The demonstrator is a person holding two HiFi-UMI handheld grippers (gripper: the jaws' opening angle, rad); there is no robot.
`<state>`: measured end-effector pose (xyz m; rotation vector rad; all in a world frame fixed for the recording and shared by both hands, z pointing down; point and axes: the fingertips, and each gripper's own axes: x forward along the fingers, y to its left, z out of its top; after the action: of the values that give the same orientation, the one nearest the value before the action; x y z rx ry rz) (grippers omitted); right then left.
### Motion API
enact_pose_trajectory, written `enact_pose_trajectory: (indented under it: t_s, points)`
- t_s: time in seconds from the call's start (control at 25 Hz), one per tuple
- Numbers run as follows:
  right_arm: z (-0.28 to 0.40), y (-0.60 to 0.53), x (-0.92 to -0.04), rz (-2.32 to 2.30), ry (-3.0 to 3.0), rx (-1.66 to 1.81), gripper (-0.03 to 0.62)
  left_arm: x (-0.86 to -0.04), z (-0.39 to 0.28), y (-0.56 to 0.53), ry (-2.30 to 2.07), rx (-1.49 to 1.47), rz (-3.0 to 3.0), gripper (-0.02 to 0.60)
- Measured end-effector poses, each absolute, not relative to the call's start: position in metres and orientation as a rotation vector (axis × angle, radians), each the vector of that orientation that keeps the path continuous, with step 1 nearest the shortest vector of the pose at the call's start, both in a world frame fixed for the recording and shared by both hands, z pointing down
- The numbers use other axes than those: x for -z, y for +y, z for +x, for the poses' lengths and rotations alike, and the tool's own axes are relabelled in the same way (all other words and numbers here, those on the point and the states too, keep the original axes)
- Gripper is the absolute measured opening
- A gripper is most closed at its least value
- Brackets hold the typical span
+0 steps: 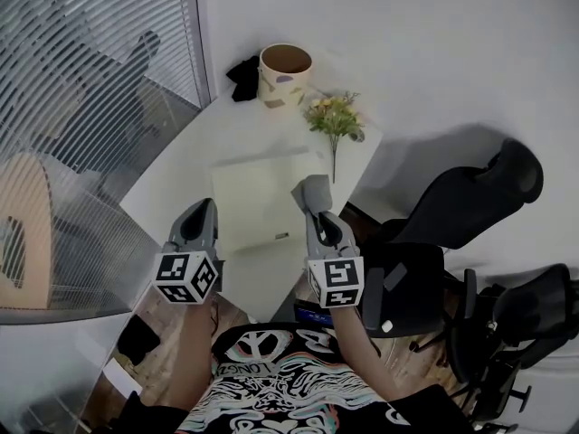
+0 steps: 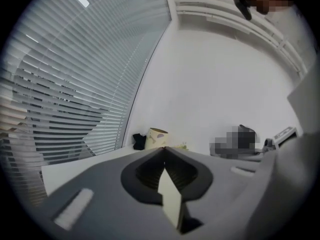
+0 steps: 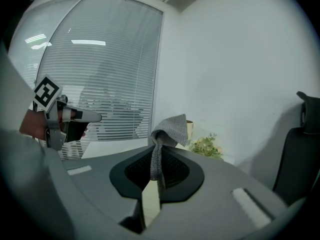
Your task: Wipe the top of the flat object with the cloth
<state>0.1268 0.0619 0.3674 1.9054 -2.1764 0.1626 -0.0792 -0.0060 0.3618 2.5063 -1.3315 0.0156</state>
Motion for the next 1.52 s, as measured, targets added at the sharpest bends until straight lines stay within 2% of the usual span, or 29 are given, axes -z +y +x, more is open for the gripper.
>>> enact_pose_trajectory:
  t_s: [0.52,1.52]
  points:
    - [0.122,0.085,-0.352,1.969,-2.227,-0.141,0.014,-0.351,-0.102,0.015,-1.410,0.013,2.499,0.057]
    - [0.130,0.085,-0.354,1.980,-2.201,-0.160,0.014,-0.340,-0.091,0.006,-1.383,0.026,2.528,0.057]
